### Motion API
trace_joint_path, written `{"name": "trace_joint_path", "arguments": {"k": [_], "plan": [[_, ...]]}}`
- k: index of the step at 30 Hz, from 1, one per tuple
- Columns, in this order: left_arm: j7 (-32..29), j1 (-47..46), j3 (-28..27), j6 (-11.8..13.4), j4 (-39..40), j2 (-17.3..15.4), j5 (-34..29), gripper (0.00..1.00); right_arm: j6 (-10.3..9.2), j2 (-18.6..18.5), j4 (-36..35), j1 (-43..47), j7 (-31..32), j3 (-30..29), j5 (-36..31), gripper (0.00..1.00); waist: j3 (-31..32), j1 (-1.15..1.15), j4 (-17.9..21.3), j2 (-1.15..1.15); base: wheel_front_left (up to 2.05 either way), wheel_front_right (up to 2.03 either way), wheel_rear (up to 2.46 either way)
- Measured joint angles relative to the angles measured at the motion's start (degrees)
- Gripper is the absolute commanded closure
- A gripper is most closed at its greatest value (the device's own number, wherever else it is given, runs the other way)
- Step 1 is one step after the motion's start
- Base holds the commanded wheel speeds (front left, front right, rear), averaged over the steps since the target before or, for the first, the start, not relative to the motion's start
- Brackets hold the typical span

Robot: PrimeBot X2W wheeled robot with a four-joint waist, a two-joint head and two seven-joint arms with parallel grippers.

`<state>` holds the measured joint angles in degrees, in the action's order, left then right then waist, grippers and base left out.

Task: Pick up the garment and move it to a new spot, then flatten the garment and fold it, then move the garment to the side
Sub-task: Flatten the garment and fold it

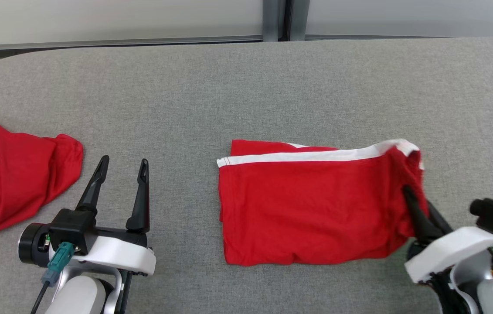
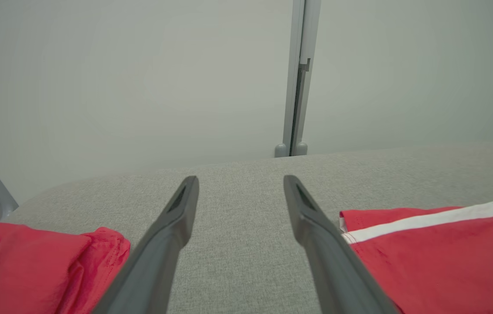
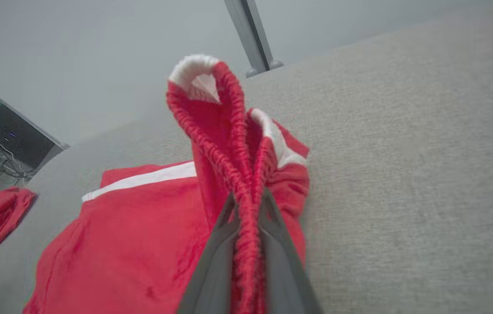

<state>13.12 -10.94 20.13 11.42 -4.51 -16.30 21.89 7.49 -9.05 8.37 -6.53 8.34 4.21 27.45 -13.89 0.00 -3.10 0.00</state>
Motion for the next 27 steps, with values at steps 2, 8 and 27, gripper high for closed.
{"name": "trace_joint_path", "arguments": {"k": [2,8,27], "plan": [[-0.1,0.0,0.1,0.0,0.1,0.0,0.0,0.0,0.0,1.0,-2.9,-0.4,3.3,2.0,3.8,1.0,0.1,0.0,0.0,0.0,0.0,0.0,0.0],[-0.3,-0.1,0.5,0.1,0.1,-0.1,0.1,0.0,0.0,3.0,-7.7,-2.7,12.0,7.5,14.1,1.0,-0.1,0.0,-0.7,0.0,0.0,0.0,0.0],[0.3,-1.4,2.1,-0.3,-2.0,1.3,0.8,0.0,0.0,6.1,10.0,-13.9,4.8,27.1,18.4,0.0,-1.3,0.0,-4.6,0.0,0.0,0.0,0.0]]}}
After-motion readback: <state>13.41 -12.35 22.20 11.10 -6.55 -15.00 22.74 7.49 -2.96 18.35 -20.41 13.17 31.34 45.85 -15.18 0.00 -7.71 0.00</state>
